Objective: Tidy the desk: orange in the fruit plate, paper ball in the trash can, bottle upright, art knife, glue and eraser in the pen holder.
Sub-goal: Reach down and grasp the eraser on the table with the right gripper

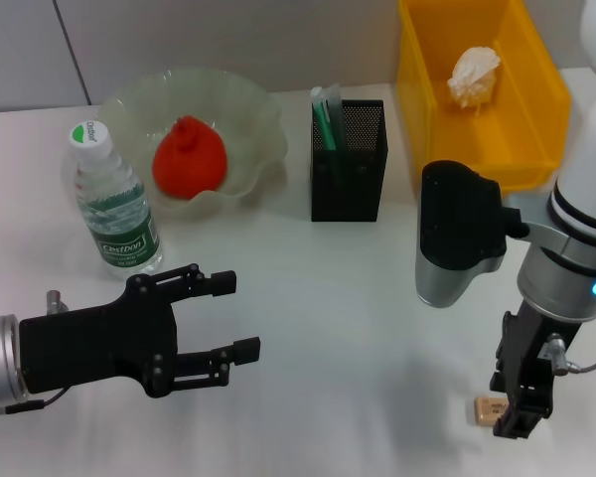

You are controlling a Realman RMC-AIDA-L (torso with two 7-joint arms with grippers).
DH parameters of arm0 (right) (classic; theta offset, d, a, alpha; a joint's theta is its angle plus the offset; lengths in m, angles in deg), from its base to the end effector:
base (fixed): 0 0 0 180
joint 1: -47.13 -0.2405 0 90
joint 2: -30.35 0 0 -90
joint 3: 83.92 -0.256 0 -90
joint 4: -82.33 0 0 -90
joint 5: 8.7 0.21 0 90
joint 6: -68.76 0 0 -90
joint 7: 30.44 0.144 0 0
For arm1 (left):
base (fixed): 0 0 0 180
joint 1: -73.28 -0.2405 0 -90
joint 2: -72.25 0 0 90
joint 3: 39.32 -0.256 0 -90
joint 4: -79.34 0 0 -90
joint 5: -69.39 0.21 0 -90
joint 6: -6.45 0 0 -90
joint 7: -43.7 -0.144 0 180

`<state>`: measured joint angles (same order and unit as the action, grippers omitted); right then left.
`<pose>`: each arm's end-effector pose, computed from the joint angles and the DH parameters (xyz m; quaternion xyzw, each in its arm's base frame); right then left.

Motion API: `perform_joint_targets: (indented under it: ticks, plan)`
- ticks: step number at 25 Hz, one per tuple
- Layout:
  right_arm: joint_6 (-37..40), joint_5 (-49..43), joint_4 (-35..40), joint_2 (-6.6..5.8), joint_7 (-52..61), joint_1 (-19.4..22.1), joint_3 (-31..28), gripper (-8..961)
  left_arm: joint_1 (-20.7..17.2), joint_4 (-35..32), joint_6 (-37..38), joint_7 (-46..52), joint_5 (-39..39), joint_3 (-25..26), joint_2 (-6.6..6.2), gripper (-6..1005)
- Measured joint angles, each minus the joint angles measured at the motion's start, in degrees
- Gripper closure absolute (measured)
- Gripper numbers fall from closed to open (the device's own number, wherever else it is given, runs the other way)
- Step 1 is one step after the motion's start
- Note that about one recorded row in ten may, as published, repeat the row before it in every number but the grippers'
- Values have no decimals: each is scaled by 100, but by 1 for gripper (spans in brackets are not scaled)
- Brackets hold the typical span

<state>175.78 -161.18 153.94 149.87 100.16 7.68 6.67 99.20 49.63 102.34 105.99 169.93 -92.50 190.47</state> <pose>0.1845 0.3073 -0.0253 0.9169 -0.1569 0.3659 0.0286 -0.2557 0.2840 -0.0271 -0.9422 -0.1118 -0.3092 0.0638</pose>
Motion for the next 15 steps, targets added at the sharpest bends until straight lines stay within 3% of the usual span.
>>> perform_joint_targets:
  ticks: [8, 15]
  plan:
    - [-207, -1, -13, 1, 70, 20, 181, 457, -9, 0, 1, -10, 0, 0, -1, 201]
    - [-287, -2, -18, 1, 84, 34, 267, 456, -9, 0, 9, -22, 0, -14, -1, 201]
